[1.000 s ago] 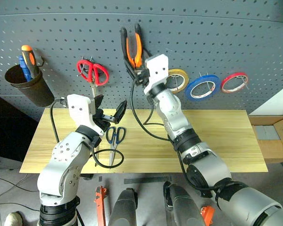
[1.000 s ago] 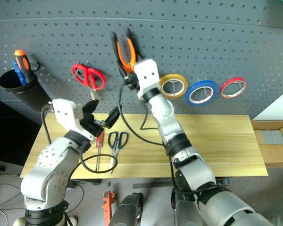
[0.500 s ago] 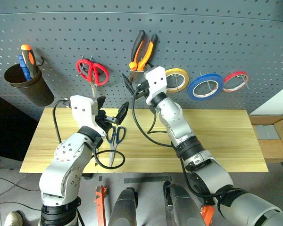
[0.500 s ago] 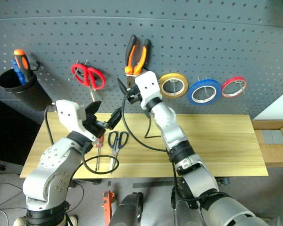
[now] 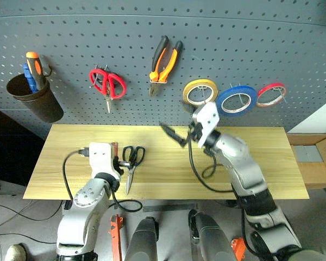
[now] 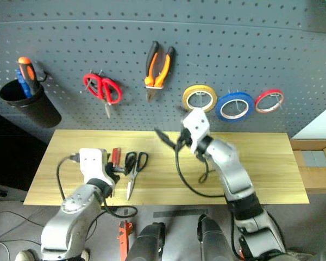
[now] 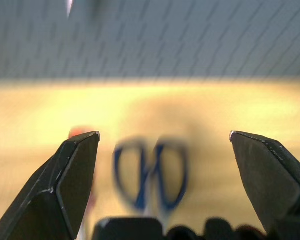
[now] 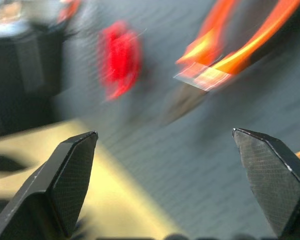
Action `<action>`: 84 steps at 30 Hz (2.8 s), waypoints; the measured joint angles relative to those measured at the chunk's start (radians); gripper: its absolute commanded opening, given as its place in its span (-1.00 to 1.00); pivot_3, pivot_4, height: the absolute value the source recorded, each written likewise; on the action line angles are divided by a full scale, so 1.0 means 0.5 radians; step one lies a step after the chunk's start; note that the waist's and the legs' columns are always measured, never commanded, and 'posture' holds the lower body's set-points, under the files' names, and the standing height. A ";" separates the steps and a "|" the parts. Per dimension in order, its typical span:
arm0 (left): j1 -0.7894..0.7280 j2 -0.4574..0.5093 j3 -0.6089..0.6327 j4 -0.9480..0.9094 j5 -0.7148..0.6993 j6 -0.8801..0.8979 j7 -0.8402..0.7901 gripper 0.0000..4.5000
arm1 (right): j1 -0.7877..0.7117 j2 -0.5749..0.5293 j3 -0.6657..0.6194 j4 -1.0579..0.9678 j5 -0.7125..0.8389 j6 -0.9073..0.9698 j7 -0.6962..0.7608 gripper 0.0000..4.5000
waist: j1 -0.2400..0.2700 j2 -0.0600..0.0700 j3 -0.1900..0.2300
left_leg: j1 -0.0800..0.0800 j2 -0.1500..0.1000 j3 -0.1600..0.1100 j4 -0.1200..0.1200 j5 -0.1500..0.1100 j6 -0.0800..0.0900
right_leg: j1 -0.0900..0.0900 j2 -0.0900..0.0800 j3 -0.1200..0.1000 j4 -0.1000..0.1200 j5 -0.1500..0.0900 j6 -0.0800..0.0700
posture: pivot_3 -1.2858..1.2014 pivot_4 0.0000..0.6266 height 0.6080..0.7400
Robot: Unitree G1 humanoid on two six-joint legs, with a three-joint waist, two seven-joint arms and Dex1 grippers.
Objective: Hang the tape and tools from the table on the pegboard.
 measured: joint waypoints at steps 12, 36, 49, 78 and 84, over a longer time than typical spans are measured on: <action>-0.039 -0.079 -0.136 0.311 0.192 0.200 0.052 1.00 | 0.285 -0.180 0.335 0.068 0.036 -0.288 0.618 0.99 | -0.039 0.000 0.039 | 0.018 -0.001 0.003 0.004 0.002 0.002 | 0.021 0.006 0.000 0.000 -0.009 0.015 | 0.09 0.16 1.00; -0.149 -0.029 -0.162 0.441 0.299 0.349 -0.049 -0.80 | 0.191 -0.078 0.320 0.348 -0.083 -0.451 0.638 1.00 | -0.041 0.003 0.054 | 0.017 0.000 -0.004 0.003 0.002 0.001 | 0.020 0.003 0.002 0.000 -0.009 0.015 | 0.09 0.13 1.00; 0.048 0.172 -0.251 0.292 0.394 0.111 -0.206 -0.80 | 0.166 -0.093 0.168 0.403 0.011 -0.479 0.654 1.00 | -0.039 0.003 0.054 | 0.014 0.000 -0.009 0.000 0.002 -0.004 | 0.018 -0.001 0.002 -0.003 -0.008 0.014 | 0.12 -0.03 1.00; -0.169 0.304 0.109 0.121 1.013 -1.095 -0.014 -0.80 | -0.163 0.217 -0.161 0.136 0.338 -0.226 0.236 1.00 | 0.030 -0.011 -0.062 | 0.007 -0.004 -0.014 0.002 0.011 -0.020 | 0.019 -0.003 -0.017 0.000 0.002 0.002 | 0.16 -0.42 1.00; -0.245 0.263 0.060 0.180 0.968 -1.089 -0.093 -0.80 | -0.164 0.213 -0.167 0.136 0.314 -0.229 0.203 1.00 | 0.028 -0.011 -0.073 | 0.008 -0.004 -0.016 0.002 0.011 -0.020 | 0.020 -0.004 -0.018 0.002 0.003 -0.001 | 0.15 -0.41 1.00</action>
